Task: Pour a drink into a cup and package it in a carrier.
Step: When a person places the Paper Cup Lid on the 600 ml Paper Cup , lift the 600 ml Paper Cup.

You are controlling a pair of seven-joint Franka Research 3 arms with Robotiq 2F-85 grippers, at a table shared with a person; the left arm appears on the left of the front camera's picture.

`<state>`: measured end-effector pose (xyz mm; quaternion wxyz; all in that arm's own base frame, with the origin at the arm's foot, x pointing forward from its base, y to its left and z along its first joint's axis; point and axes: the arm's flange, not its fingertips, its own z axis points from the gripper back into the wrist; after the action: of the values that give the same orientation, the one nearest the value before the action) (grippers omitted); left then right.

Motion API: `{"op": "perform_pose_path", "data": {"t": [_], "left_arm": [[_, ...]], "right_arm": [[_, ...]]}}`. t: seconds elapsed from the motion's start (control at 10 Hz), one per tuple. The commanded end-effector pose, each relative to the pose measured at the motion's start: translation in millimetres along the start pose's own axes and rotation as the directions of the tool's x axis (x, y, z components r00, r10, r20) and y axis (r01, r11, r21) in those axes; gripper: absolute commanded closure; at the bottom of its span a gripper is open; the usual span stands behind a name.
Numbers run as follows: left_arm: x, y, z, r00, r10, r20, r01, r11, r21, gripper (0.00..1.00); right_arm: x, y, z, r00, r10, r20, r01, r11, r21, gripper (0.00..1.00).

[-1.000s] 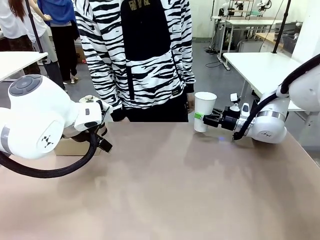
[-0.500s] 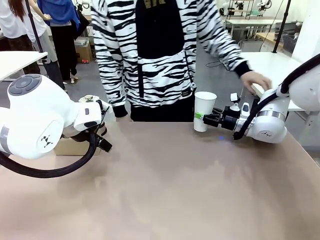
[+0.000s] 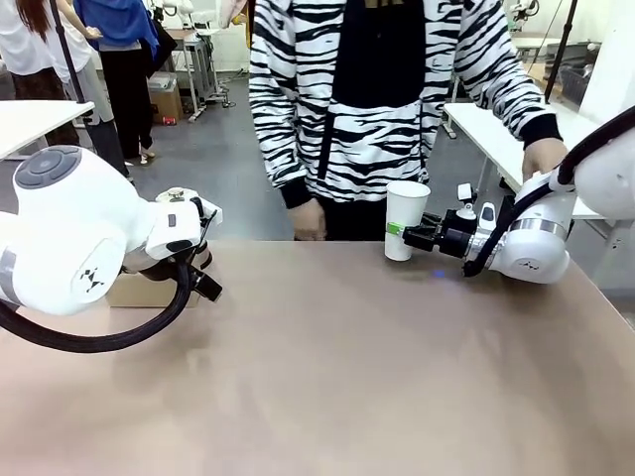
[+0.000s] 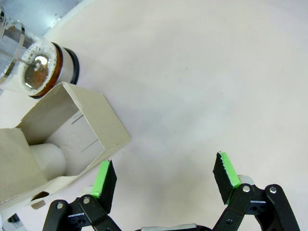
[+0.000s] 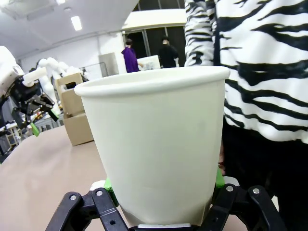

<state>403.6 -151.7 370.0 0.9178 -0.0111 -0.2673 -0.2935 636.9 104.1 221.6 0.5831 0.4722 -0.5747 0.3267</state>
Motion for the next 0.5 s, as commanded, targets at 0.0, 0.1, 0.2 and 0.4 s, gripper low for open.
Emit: {"op": "perform_pose_path", "data": {"t": [0.0, 0.1, 0.2, 0.4], "left_arm": [[0.0, -0.2, 0.4, 1.0, 0.0, 0.001, 0.0, 1.0, -0.002, 0.0], [0.0, -0.2, 0.4, 1.0, 0.0, 0.001, 0.0, 1.0, -0.002, 0.0], [0.0, -0.2, 0.4, 1.0, 0.0, 0.001, 0.0, 1.0, -0.002, 0.0], [0.0, -0.2, 0.4, 1.0, 0.0, 0.001, 0.0, 1.0, -0.002, 0.0]], "right_arm": [[5.4, 4.1, -1.3, 1.0, -0.002, 0.012, 0.002, 1.0, -0.011, 0.2], [5.4, 4.1, -1.3, 1.0, -0.002, 0.012, 0.002, 1.0, -0.011, 0.2], [5.4, 4.1, -1.3, 1.0, -0.002, 0.012, 0.002, 1.0, -0.011, 0.2], [5.4, 4.1, -1.3, 1.0, -0.002, 0.012, 0.002, 1.0, -0.011, 0.2]]}}
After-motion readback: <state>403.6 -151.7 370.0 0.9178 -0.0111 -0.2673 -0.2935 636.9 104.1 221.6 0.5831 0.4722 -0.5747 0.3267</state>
